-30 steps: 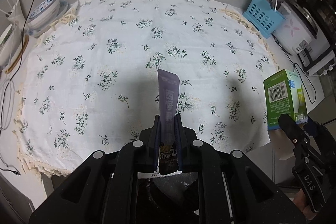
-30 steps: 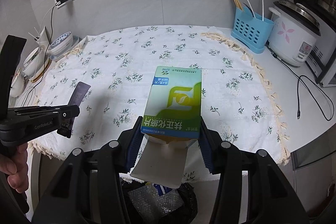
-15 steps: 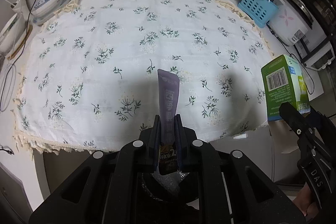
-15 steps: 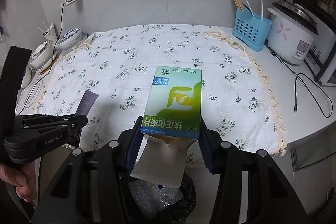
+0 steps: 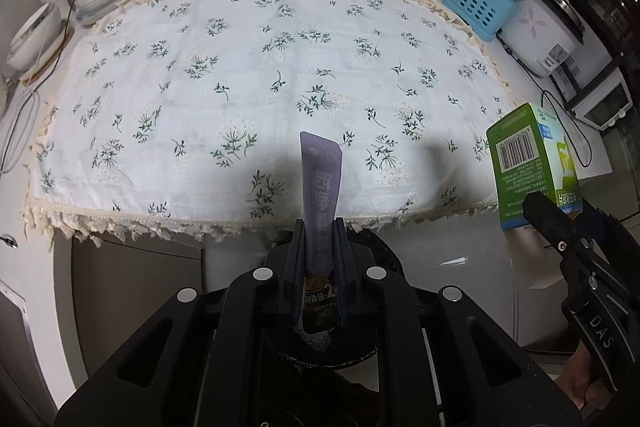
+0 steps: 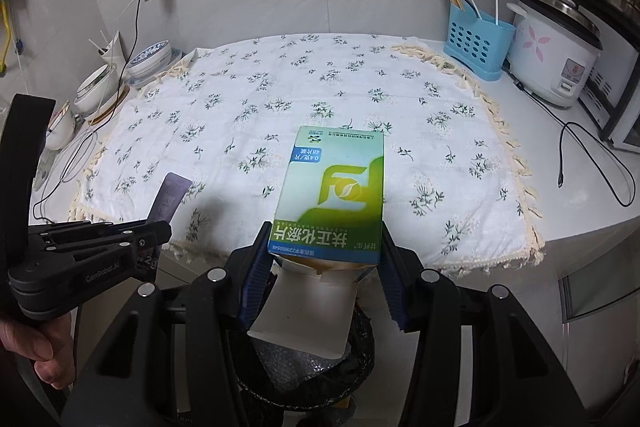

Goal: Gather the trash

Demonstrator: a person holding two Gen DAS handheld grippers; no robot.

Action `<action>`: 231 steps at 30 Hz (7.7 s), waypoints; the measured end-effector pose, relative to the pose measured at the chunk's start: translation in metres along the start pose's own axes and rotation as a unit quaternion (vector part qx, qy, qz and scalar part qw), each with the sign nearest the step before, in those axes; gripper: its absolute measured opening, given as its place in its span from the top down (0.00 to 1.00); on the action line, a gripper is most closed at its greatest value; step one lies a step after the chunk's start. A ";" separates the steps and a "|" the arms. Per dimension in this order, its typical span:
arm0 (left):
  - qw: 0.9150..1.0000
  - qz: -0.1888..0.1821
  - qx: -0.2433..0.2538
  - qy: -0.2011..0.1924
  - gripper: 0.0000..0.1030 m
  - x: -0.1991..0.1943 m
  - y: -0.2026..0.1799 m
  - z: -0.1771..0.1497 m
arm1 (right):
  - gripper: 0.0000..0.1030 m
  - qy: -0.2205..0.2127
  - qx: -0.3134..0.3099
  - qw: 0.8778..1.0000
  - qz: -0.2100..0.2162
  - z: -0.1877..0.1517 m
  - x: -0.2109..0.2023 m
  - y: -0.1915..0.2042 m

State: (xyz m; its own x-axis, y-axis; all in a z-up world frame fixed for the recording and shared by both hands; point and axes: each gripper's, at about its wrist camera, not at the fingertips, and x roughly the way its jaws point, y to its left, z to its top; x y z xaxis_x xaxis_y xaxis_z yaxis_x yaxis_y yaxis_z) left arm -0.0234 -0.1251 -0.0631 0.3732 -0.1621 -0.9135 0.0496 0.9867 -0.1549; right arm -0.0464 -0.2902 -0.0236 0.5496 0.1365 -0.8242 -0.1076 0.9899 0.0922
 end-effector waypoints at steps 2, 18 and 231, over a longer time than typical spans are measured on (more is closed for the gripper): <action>1.000 0.002 -0.003 0.000 0.88 -0.001 0.000 -0.010 | 0.54 0.003 -0.002 1.000 0.003 -0.008 -0.002 0.000; 0.999 0.009 -0.027 0.028 0.88 0.018 0.005 -0.081 | 0.54 0.039 -0.021 0.999 0.007 -0.070 0.001 -0.001; 0.999 0.034 -0.005 0.003 0.06 -0.078 0.012 -0.102 | 0.10 0.128 0.016 0.991 -0.032 -0.069 -0.059 0.022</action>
State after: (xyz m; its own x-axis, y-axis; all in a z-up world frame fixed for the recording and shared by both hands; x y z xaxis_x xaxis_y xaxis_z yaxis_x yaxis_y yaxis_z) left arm -0.1468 -0.1021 -0.0323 0.3701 -0.0958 -0.9241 0.0157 0.9952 -0.0968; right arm -0.1380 -0.2796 -0.0114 0.3254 0.0639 -0.9434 -0.0512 0.9974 0.0499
